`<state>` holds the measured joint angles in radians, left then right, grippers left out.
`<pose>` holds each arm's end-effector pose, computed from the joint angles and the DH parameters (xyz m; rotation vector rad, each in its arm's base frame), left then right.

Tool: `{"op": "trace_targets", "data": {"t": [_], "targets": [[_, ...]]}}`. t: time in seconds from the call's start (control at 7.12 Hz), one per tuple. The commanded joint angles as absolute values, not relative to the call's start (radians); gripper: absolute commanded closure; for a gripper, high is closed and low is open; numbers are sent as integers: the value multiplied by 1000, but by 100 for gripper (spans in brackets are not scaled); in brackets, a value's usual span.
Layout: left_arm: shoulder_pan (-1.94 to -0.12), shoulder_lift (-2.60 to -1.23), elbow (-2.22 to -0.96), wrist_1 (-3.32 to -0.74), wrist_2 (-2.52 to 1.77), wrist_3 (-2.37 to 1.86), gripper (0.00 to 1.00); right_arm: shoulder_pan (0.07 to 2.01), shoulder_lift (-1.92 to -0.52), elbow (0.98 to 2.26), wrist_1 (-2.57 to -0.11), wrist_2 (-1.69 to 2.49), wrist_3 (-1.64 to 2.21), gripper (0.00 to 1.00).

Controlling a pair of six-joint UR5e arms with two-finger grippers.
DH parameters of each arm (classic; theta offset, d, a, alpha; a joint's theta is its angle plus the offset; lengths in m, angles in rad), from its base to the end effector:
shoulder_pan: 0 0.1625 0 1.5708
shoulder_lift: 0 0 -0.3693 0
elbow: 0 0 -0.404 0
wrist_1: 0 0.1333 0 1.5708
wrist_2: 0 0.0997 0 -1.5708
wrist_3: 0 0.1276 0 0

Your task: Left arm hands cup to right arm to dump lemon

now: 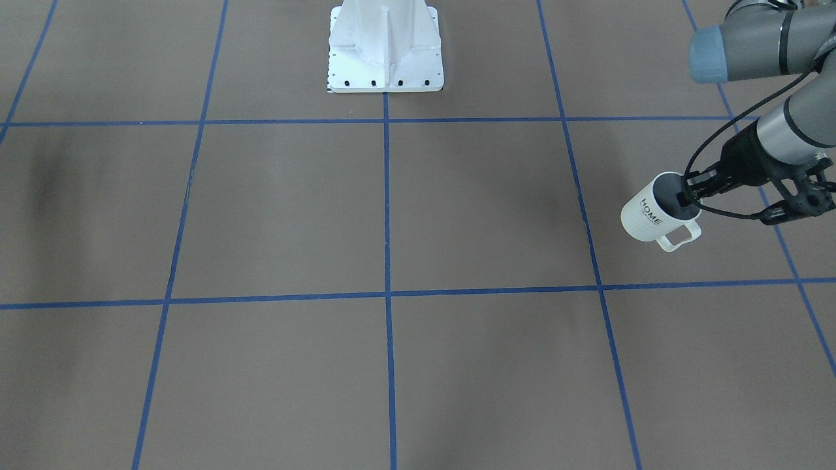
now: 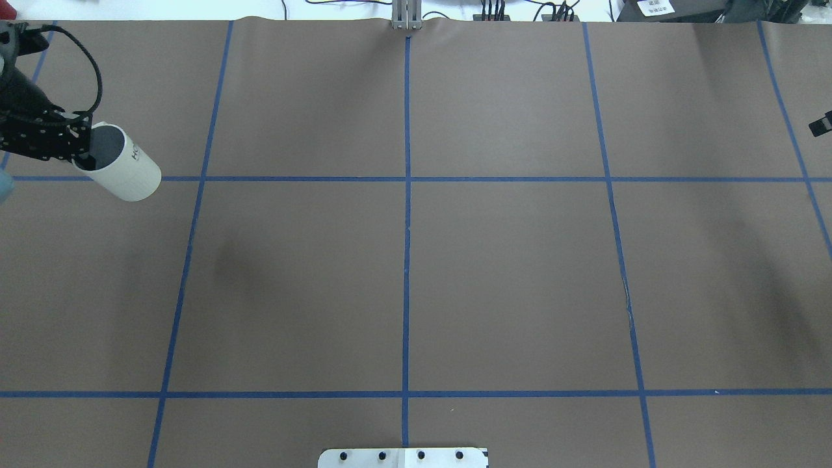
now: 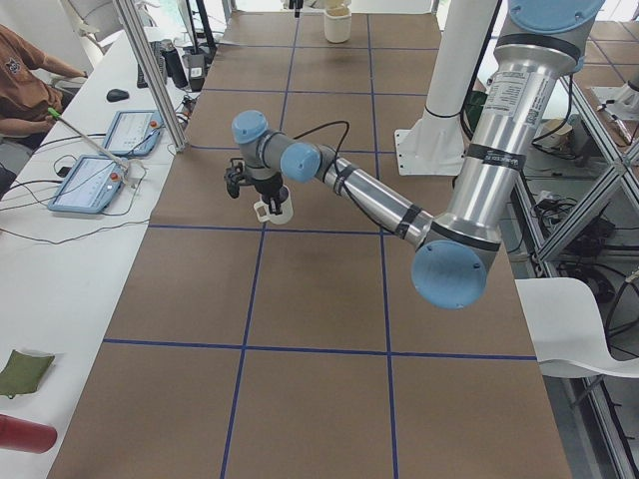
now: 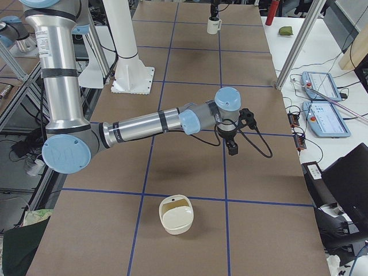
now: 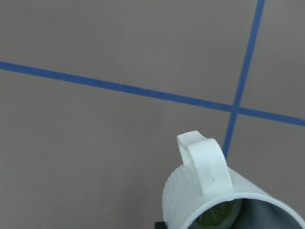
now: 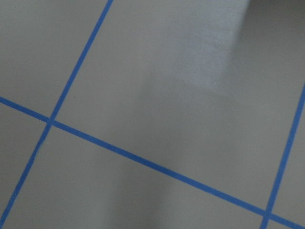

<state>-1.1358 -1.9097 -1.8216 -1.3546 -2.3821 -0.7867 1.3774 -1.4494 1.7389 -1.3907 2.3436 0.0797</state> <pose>0.2089 -0.5463 0.3315 -0.1709 0.8593 -0.1775 -0.0646 -0.5602 0.4501 0.3392 -0.8137 -0.2876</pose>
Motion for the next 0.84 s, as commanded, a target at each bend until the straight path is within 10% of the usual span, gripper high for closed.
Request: {"op": "trace_targets", "data": {"t": [0.0, 0.7], "targets": [[-1121, -2054, -1787, -1249, -2382, -915, 100, 1268, -1347, 1741, -1356, 2233, 187, 0], [-922, -2389, -1393, -1615, -2356, -1534, 100, 837, -1281, 1741, -835, 1729, 587, 1]]}}
